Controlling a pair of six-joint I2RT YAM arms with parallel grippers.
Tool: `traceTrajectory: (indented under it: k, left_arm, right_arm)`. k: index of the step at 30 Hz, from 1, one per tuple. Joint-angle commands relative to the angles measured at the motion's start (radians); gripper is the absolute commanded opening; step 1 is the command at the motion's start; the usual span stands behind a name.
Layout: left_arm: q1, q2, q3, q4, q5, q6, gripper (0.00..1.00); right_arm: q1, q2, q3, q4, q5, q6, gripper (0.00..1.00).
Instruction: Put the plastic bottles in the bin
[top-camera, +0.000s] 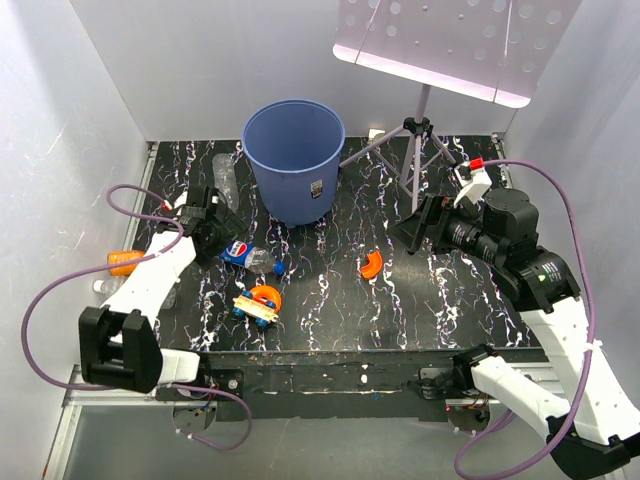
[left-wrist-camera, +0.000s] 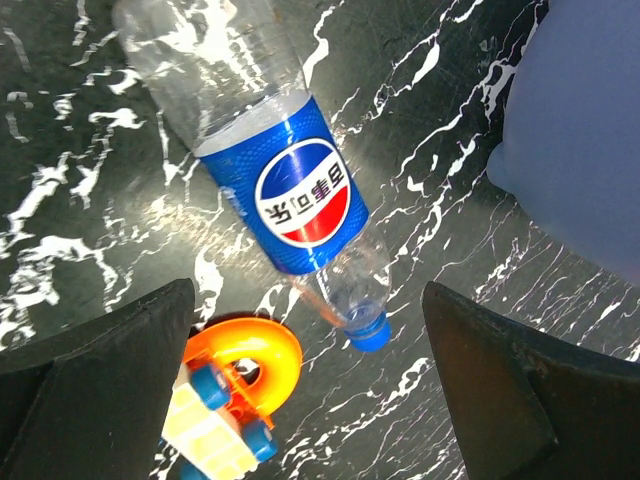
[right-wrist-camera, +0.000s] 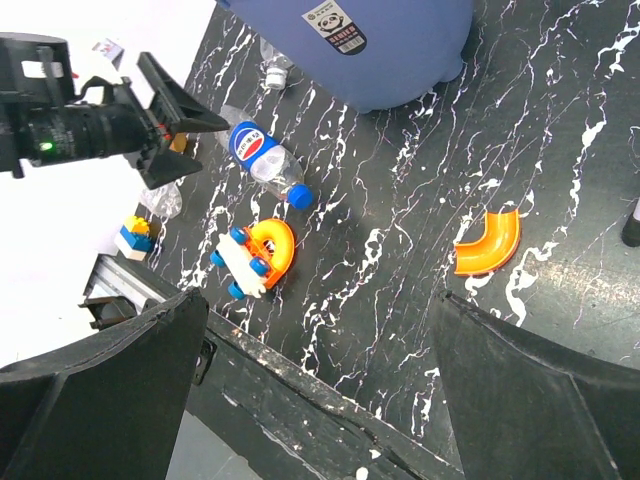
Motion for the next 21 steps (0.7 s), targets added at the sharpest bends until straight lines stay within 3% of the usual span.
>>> traceTrajectory:
  k: [1, 12, 16, 19, 21]
  left_arm:
    - [0.006, 0.044, -0.038, 0.142, 0.051, -0.059, 0.98]
    - [0.006, 0.14, -0.175, 0.312, 0.013, -0.125, 0.99]
    - [0.006, 0.203, -0.155, 0.32, 0.013, -0.096, 0.83]
    - [0.006, 0.196, -0.132, 0.279, -0.021, -0.087, 0.54]
    - [0.006, 0.15, -0.126, 0.244, -0.052, -0.086, 0.4]
  right_arm:
    - [-0.001, -0.008, -0.008, 0.018, -0.004, 0.0, 0.97]
    - [0.001, -0.026, -0.011, 0.001, 0.005, 0.004, 0.97]
    - [-0.001, -0.031, -0.014, 0.0, 0.01, 0.006, 0.97]
    - [0.001, -0.035, -0.012, -0.005, 0.016, 0.006, 0.97]
    - [0.001, -0.037, -0.011, -0.008, 0.018, 0.004, 0.97]
